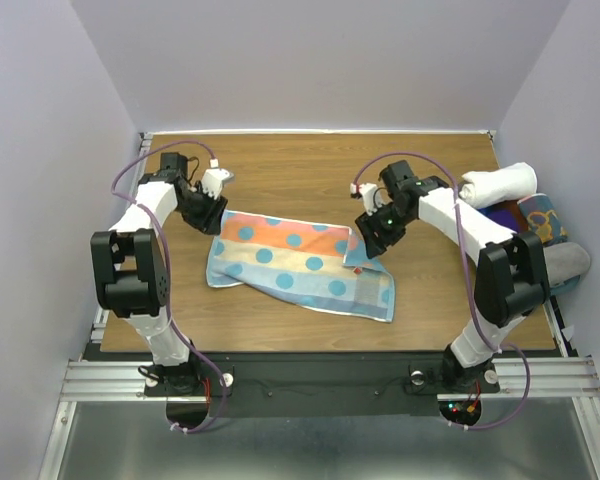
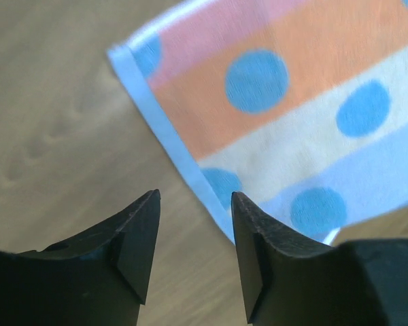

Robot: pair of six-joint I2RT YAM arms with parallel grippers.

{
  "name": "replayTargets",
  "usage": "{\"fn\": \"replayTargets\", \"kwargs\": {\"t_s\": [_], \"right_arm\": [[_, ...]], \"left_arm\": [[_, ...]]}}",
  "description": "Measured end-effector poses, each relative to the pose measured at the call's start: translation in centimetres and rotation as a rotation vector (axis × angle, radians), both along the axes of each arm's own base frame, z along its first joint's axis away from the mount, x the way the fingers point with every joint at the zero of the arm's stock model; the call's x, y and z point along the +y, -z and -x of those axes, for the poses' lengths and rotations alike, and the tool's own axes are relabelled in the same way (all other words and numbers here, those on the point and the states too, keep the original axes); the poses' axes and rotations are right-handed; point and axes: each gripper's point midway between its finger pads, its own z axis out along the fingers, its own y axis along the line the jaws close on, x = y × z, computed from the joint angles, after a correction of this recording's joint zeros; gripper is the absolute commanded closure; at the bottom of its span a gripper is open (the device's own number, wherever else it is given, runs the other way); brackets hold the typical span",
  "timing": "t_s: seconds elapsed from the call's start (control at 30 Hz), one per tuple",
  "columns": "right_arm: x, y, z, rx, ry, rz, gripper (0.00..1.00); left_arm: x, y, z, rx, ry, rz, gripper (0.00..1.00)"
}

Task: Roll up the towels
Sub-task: Flatten the towel

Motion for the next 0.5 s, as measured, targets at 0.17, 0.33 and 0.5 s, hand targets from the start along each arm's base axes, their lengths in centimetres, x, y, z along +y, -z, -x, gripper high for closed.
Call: {"fn": "replayTargets", "kwargs": {"t_s": [0.17, 0.33, 0.5], "right_arm": [[0.2, 1.7, 4.4, 0.062, -0.06, 0.054, 0.53], [-0.1, 2.3, 8.1, 0.095, -0.124, 0.111, 0.58], [-0.3, 3.8, 10.6, 0.135, -0.183, 0.166, 0.61]], "left_arm": [[1.1, 2.3, 6.9, 0.174, 0.03, -0.022, 0.42], [1.7, 2.3, 11.0, 0.233, 0.042, -0.051, 0.42], [1.7, 4.2, 13.2, 0.321, 0.039, -0.051, 0.41]]}}
